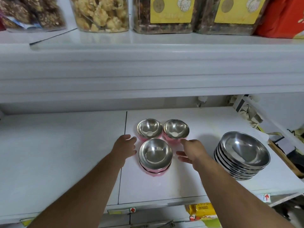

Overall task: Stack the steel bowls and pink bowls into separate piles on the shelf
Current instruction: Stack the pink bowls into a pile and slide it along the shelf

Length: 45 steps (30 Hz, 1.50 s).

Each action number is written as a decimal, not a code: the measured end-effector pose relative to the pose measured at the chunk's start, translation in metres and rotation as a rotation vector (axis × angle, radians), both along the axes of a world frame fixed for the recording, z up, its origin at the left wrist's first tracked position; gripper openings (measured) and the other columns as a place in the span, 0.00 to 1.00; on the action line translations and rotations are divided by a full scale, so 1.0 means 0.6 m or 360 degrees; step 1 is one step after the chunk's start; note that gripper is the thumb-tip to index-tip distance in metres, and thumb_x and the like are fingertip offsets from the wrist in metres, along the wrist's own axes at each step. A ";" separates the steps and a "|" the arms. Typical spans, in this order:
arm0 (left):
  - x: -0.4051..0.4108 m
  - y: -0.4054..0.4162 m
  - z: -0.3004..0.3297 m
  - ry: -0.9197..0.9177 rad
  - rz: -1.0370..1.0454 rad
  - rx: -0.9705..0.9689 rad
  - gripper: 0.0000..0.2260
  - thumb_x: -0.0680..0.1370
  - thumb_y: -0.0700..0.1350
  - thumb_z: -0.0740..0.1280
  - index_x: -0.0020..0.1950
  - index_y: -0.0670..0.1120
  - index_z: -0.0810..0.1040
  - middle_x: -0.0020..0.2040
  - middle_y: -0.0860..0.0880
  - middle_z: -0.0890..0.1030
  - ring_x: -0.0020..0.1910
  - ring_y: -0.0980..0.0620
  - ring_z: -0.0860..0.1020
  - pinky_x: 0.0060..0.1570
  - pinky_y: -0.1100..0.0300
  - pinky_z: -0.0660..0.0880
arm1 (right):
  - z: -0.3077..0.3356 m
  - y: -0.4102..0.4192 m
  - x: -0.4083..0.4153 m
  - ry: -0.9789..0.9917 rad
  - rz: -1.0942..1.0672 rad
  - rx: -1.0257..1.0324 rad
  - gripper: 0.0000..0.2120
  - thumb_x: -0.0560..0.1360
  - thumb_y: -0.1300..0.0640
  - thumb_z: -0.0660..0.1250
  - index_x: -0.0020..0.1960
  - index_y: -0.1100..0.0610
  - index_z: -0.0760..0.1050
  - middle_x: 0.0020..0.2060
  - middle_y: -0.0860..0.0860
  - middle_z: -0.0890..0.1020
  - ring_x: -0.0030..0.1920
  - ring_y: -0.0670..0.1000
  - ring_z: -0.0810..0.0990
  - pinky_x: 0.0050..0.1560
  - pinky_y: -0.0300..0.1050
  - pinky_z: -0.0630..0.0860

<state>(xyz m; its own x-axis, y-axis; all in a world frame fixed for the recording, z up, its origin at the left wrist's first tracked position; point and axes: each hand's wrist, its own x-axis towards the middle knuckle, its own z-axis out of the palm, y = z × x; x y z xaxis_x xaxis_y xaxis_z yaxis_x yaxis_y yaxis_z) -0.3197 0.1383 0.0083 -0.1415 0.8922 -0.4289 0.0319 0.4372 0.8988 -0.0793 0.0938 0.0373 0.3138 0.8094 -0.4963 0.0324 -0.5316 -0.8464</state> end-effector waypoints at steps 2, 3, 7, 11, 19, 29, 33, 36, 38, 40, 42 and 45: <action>0.009 0.021 0.000 -0.0020 -0.0022 -0.0005 0.10 0.80 0.42 0.66 0.60 0.48 0.70 0.52 0.46 0.77 0.46 0.46 0.79 0.44 0.53 0.82 | -0.007 0.017 0.005 0.0076 -0.0054 -0.0009 0.10 0.82 0.55 0.65 0.57 0.61 0.72 0.45 0.53 0.79 0.52 0.60 0.87 0.52 0.57 0.85; 0.014 0.030 0.001 -0.0013 -0.0035 -0.0013 0.08 0.80 0.42 0.66 0.58 0.47 0.71 0.49 0.46 0.76 0.42 0.48 0.79 0.38 0.57 0.81 | -0.010 0.024 0.009 0.0115 -0.0083 -0.0005 0.08 0.81 0.56 0.65 0.54 0.61 0.73 0.44 0.53 0.79 0.53 0.61 0.87 0.52 0.58 0.85; 0.030 0.062 -0.005 0.0022 -0.0034 -0.0079 0.04 0.77 0.42 0.69 0.45 0.44 0.75 0.43 0.42 0.76 0.42 0.43 0.81 0.35 0.56 0.79 | -0.034 0.057 0.028 0.0170 -0.0118 -0.0037 0.09 0.81 0.57 0.63 0.53 0.63 0.76 0.44 0.58 0.84 0.46 0.61 0.86 0.44 0.56 0.86; 0.041 0.082 -0.020 -0.0041 -0.0043 -0.0072 0.09 0.76 0.43 0.69 0.52 0.39 0.81 0.44 0.40 0.82 0.45 0.42 0.82 0.43 0.52 0.78 | -0.053 0.083 0.039 0.0187 -0.0096 -0.0069 0.14 0.82 0.57 0.61 0.56 0.66 0.80 0.46 0.64 0.88 0.39 0.61 0.86 0.50 0.60 0.86; 0.054 0.077 -0.020 0.0015 0.0066 -0.0093 0.11 0.70 0.33 0.65 0.50 0.35 0.83 0.39 0.35 0.80 0.37 0.43 0.77 0.40 0.52 0.73 | -0.061 0.101 0.036 0.0186 -0.0033 -0.0074 0.14 0.79 0.63 0.59 0.53 0.69 0.81 0.42 0.66 0.88 0.36 0.60 0.85 0.53 0.63 0.85; -0.001 0.043 0.042 -0.0141 0.0268 0.0090 0.09 0.76 0.33 0.65 0.51 0.42 0.82 0.46 0.40 0.80 0.44 0.46 0.80 0.43 0.53 0.83 | -0.013 0.074 0.041 0.0062 -0.0089 -0.0052 0.13 0.75 0.68 0.58 0.50 0.70 0.81 0.28 0.59 0.84 0.22 0.51 0.80 0.22 0.39 0.77; -0.015 -0.001 0.087 -0.0182 0.0179 0.0151 0.11 0.76 0.33 0.66 0.54 0.43 0.83 0.51 0.41 0.84 0.47 0.47 0.82 0.49 0.49 0.83 | 0.018 0.054 0.045 0.0121 -0.0130 0.0045 0.13 0.75 0.67 0.59 0.49 0.70 0.82 0.33 0.61 0.86 0.31 0.56 0.83 0.39 0.50 0.85; -0.013 -0.037 0.107 -0.0152 0.0082 0.0142 0.11 0.76 0.33 0.66 0.54 0.43 0.83 0.54 0.40 0.85 0.53 0.45 0.84 0.48 0.49 0.84 | 0.040 0.032 0.045 0.0163 -0.0132 0.0122 0.12 0.74 0.66 0.61 0.47 0.70 0.82 0.34 0.62 0.86 0.37 0.59 0.83 0.55 0.59 0.84; -0.009 -0.056 0.113 -0.0107 0.0036 0.0132 0.10 0.76 0.33 0.65 0.52 0.42 0.83 0.54 0.39 0.84 0.50 0.46 0.84 0.46 0.51 0.84 | 0.056 0.013 0.044 0.0171 -0.0140 0.0176 0.12 0.74 0.65 0.60 0.46 0.69 0.82 0.35 0.63 0.86 0.37 0.58 0.83 0.56 0.58 0.85; -0.003 -0.072 0.116 -0.0079 0.0005 0.0119 0.09 0.76 0.33 0.64 0.51 0.41 0.83 0.55 0.39 0.84 0.47 0.47 0.84 0.43 0.52 0.84 | 0.071 -0.007 0.043 0.0166 -0.0164 0.0221 0.12 0.74 0.64 0.60 0.46 0.68 0.82 0.38 0.64 0.88 0.36 0.57 0.84 0.53 0.54 0.86; 0.003 -0.085 0.115 -0.0040 -0.0023 0.0101 0.09 0.77 0.33 0.64 0.51 0.42 0.83 0.56 0.37 0.83 0.48 0.45 0.84 0.44 0.52 0.85 | 0.086 -0.025 0.042 0.0165 -0.0172 0.0249 0.13 0.75 0.63 0.60 0.48 0.68 0.81 0.41 0.66 0.88 0.36 0.56 0.85 0.47 0.50 0.87; 0.014 -0.100 0.110 -0.0004 -0.0045 0.0087 0.07 0.76 0.33 0.65 0.48 0.41 0.83 0.52 0.35 0.82 0.45 0.44 0.84 0.45 0.48 0.85 | 0.106 -0.048 0.037 0.0152 -0.0119 0.0264 0.13 0.76 0.62 0.60 0.51 0.67 0.81 0.40 0.65 0.88 0.35 0.55 0.86 0.40 0.45 0.86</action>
<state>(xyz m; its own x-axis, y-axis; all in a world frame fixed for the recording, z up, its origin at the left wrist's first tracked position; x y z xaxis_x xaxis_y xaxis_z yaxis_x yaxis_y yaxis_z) -0.3114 0.0781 0.0743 -0.1147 0.9180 -0.3797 0.0414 0.3863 0.9215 -0.0570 0.0649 0.1010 0.3338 0.8588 -0.3886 -0.0866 -0.3826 -0.9198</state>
